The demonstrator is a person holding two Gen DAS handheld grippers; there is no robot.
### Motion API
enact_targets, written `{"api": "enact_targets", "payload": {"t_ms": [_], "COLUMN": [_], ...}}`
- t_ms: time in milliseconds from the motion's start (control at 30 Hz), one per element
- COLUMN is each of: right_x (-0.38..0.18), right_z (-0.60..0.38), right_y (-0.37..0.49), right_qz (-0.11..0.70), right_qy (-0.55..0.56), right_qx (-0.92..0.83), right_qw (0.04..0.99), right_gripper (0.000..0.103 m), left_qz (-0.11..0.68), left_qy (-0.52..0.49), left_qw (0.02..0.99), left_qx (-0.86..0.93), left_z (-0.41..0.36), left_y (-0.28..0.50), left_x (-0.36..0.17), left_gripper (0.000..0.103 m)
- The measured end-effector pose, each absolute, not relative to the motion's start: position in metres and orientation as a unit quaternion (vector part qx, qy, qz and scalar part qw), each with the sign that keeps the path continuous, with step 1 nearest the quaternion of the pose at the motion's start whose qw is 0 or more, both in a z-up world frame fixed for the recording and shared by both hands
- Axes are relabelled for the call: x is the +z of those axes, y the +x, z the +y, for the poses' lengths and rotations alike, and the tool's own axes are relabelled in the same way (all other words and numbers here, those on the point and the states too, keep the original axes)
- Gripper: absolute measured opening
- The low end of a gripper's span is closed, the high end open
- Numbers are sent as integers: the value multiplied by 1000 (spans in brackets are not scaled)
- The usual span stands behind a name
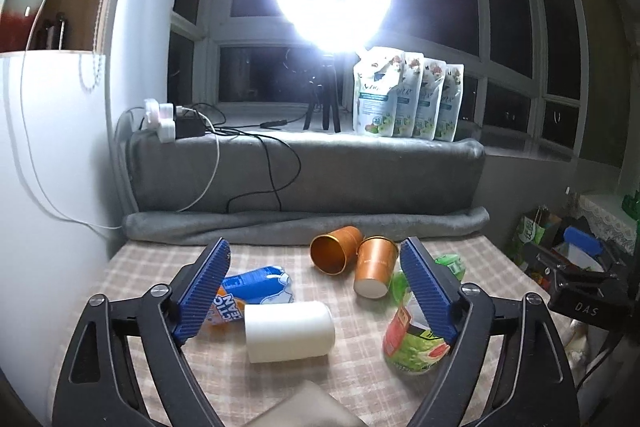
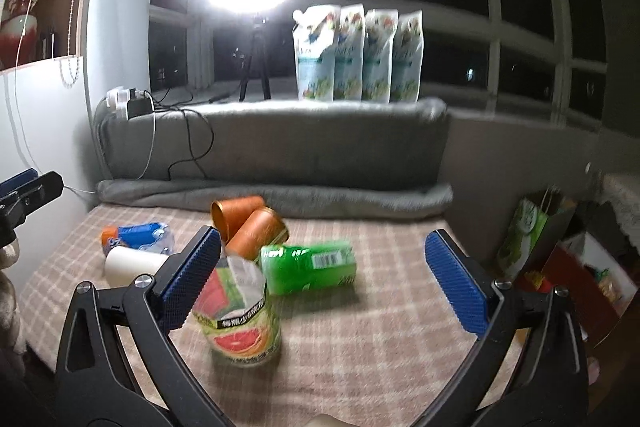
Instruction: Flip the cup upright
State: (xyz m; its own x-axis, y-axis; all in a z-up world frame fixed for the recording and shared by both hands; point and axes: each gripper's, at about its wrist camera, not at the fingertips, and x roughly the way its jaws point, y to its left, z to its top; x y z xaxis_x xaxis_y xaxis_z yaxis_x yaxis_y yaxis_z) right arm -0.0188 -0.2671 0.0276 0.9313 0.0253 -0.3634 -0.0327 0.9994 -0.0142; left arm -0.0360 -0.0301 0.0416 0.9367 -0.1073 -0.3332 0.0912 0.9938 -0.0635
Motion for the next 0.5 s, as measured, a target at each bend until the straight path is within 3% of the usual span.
{"api": "enact_targets", "payload": {"t_ms": [133, 500], "right_x": [31, 28], "right_z": [-264, -268], "right_y": [-18, -17], "right_qz": [176, 179], "right_qy": [-14, -7], "right_qx": [9, 6], "right_qw": [984, 984], "right_gripper": [103, 103], "left_qz": [173, 183], "left_qy": [-29, -30], "left_qw": [983, 981], "left_qx": [-49, -55], "left_z": [-29, -30], "left_y": [-35, -34], "left_x": [40, 37], "left_gripper": [98, 98]}}
